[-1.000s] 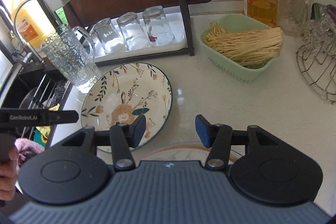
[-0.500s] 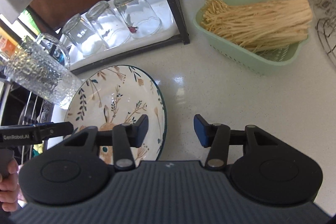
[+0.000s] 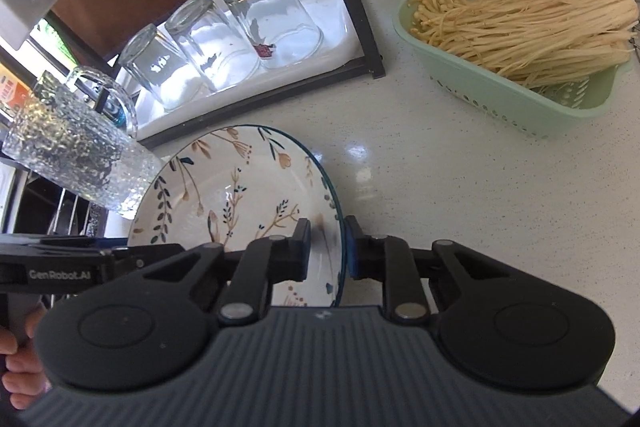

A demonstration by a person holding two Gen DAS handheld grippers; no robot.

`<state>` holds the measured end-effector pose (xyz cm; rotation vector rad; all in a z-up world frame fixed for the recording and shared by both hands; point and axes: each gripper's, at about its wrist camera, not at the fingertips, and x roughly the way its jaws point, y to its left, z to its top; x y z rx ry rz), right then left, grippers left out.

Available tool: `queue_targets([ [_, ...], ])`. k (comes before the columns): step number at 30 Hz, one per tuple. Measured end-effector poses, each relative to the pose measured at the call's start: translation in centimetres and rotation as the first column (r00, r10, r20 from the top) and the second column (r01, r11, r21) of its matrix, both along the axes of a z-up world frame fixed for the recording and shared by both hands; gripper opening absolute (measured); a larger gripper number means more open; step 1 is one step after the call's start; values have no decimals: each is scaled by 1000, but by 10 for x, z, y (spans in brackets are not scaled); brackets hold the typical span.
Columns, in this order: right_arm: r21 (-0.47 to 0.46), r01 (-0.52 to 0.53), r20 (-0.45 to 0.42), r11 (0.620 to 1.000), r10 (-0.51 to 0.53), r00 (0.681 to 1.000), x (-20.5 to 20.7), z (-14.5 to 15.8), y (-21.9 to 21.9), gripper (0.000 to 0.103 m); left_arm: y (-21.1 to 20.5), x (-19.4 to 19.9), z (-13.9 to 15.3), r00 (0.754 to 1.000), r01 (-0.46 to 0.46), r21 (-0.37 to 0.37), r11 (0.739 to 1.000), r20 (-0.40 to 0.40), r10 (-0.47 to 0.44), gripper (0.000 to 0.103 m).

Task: Organize plates and bowls
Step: 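Grasp the deer-print plate rim with the left tool while the right tool grips beside it, then lift the deer-print plate with both tools and carry it over the plate stack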

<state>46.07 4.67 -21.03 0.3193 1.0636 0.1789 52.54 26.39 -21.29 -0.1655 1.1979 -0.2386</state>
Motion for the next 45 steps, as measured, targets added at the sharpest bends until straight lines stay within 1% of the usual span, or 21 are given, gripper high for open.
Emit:
queue_targets([
  [4,8,-34,8,999,33,999,1,-1,-1,20,3,2,1,1000,16,-11,1000,-7,-16,57],
  [6,28,-35,3,999,35,999,0,-1,-5,20,4,2,2,1000,18,-19,1000,-8,-18,57],
  [9,38,-45,1,998,45,999,-1,-1,-5,22,0,4,3,1000,25,11,1000,-17,-25,61],
  [10,52,-48,-2,998,48,999,-1,-1,-6,22,1,5,4,1000,18,10,1000,-23,-18,61],
  [12,96,-38,-21,995,40,999,-2,-2,-10,22,3,7,5,999,4,-15,1000,-31,-4,61],
  [14,101,-37,-25,994,39,999,-5,-1,-11,22,4,6,9,1000,4,-24,1000,-24,-5,61],
  [17,119,-32,-21,992,35,999,-9,3,-14,22,4,4,18,1000,11,-25,1000,-15,-11,61],
  [20,110,-35,-25,993,38,999,-14,10,-13,22,5,0,32,1000,-10,-37,999,-9,10,61],
  [23,127,-41,-11,991,43,999,-20,21,-15,22,3,-6,47,1000,-22,-30,999,16,23,61],
  [28,130,-61,25,990,59,998,-33,36,-22,22,-4,-18,68,997,-50,-70,996,50,54,62],
  [32,111,-58,18,992,56,998,-48,48,-33,22,-10,-30,81,996,-82,-141,987,30,87,63],
  [35,129,-45,18,991,43,999,-60,57,-47,22,-19,-42,87,995,-95,-190,977,21,100,63],
  [40,121,-32,16,992,30,999,-85,68,-67,22,-44,-66,98,996,-80,-201,976,25,87,63],
  [43,124,-25,7,992,24,1000,-99,74,-80,22,-55,-79,102,995,-94,-221,971,-3,96,63],
  [45,130,-18,-5,991,18,1000,-108,77,-88,22,-62,-89,105,995,-98,-224,970,-9,98,63],
])
